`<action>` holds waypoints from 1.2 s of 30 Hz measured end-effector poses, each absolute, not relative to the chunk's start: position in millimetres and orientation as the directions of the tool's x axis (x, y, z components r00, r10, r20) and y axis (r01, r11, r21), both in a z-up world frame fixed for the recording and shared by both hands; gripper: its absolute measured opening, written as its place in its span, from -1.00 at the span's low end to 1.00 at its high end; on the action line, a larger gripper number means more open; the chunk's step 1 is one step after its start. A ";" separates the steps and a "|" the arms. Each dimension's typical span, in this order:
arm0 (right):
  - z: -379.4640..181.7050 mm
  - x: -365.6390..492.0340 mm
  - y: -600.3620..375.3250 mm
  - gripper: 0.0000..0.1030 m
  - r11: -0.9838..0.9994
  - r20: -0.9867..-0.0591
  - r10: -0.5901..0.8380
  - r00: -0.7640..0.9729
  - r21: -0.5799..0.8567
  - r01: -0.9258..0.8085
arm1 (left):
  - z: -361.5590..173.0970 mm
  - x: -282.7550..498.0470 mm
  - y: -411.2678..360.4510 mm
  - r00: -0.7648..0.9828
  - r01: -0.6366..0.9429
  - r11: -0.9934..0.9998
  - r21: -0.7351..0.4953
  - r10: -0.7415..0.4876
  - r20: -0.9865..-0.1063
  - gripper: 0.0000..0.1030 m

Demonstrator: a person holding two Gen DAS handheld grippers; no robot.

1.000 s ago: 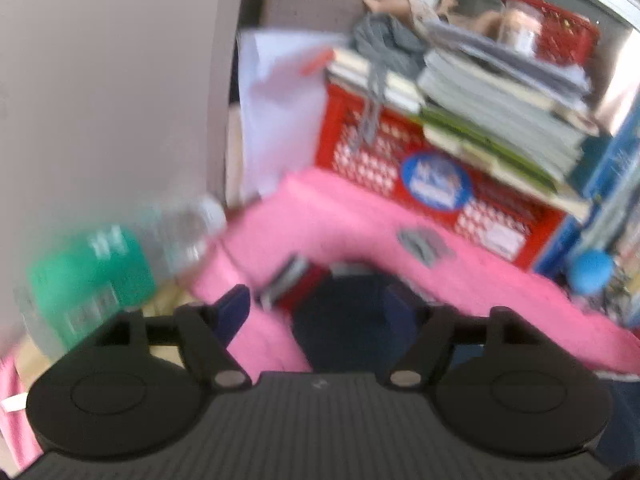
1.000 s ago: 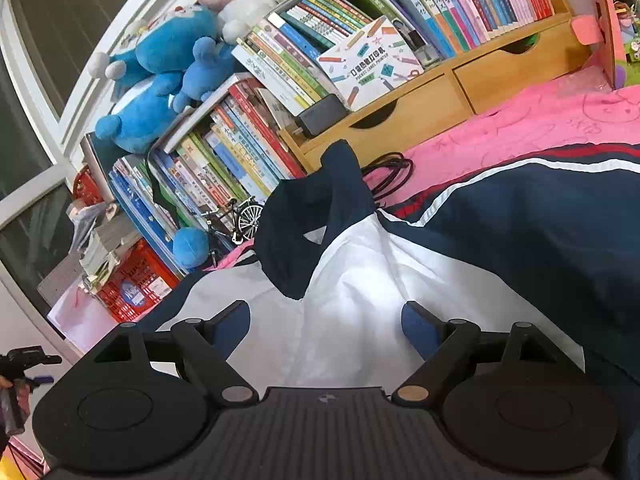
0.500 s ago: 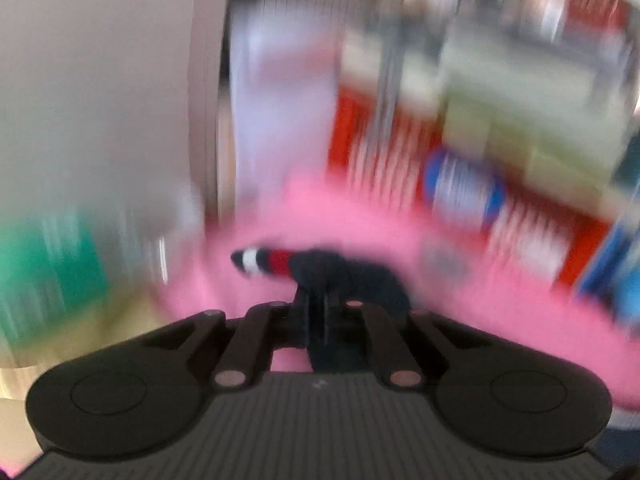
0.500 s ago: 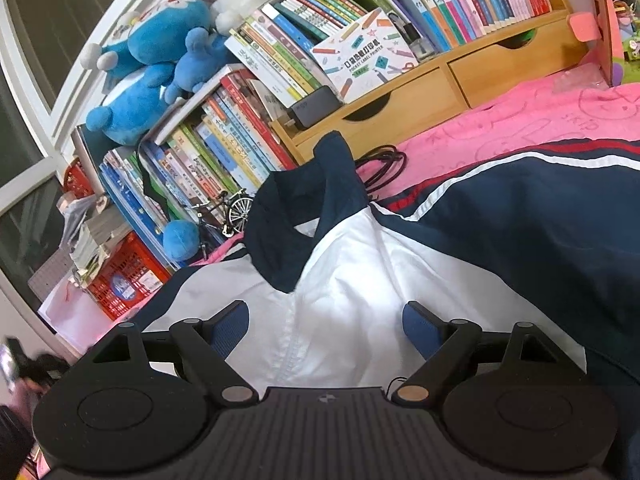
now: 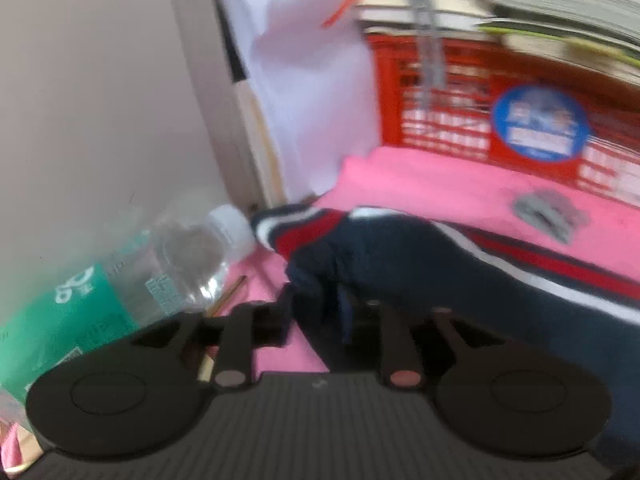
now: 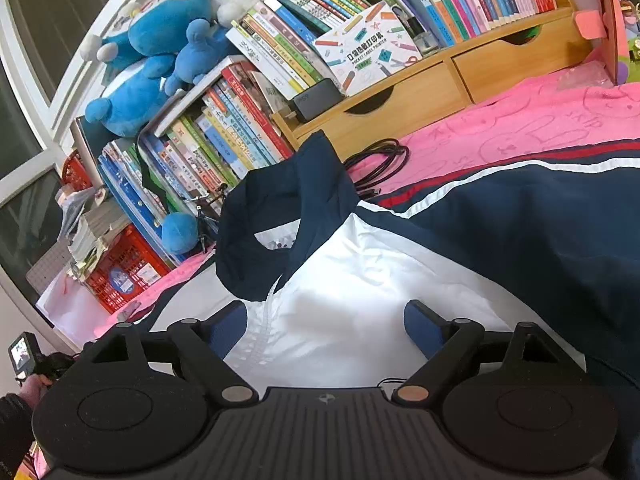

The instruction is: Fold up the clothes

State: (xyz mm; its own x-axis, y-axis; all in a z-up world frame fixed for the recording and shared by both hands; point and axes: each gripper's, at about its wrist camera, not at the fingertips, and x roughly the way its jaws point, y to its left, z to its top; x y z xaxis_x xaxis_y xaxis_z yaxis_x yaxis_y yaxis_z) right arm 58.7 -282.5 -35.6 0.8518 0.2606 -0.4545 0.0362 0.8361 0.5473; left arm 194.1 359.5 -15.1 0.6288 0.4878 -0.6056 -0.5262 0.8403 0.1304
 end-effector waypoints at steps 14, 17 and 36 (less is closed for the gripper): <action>-25.2 55.4 -271.0 0.81 0.878 -0.491 0.234 0.839 0.477 0.034 | 37.0 30.4 179.4 0.860 0.142 0.982 -0.122 -0.183 -0.477 0.20; -14.3 37.8 -268.5 0.80 0.892 -0.481 0.220 0.849 0.451 0.025 | 28.0 9.7 119.8 0.822 0.300 0.948 -0.103 -0.312 -0.477 0.21; -16.4 -137.1 -515.0 0.83 0.510 -0.543 -0.614 0.573 0.280 0.813 | -28.9 18.6 69.4 0.763 0.302 0.953 -0.033 -0.262 -0.591 0.41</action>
